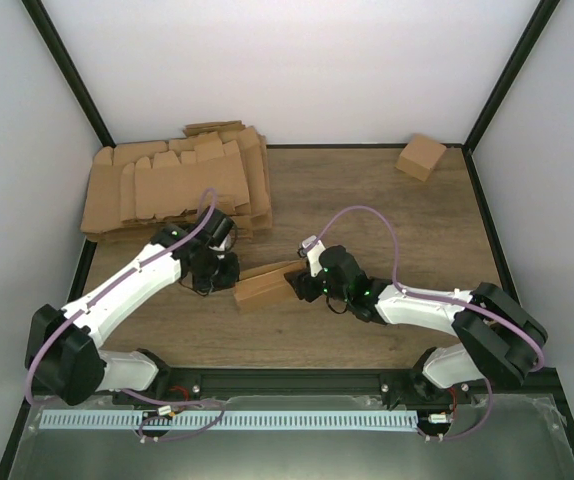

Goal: Fold the paper box

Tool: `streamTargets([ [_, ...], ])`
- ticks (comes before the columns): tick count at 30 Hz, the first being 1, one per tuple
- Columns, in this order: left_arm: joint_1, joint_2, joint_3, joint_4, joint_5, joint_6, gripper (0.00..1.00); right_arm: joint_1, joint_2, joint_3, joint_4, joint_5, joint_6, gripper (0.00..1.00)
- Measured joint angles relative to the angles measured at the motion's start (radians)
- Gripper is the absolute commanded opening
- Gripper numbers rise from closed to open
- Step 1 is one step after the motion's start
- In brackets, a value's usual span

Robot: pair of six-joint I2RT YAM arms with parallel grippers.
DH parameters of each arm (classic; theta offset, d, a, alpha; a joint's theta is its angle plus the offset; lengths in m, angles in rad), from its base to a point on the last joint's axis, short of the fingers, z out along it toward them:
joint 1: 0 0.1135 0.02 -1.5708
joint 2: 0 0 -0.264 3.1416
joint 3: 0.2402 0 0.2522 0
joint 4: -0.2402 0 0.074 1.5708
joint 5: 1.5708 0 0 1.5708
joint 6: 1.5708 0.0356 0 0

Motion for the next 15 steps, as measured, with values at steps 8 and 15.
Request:
streamTargets([
  [8, 0.008, 0.001, -0.003, -0.01, 0.045, 0.001, 0.04, 0.0, 0.001, 0.0, 0.001, 0.003, -0.001, 0.6],
  [15, 0.008, -0.007, -0.013, -0.01, 0.039, 0.003, 0.04, 0.0, 0.001, 0.0, 0.002, 0.003, -0.002, 0.6],
])
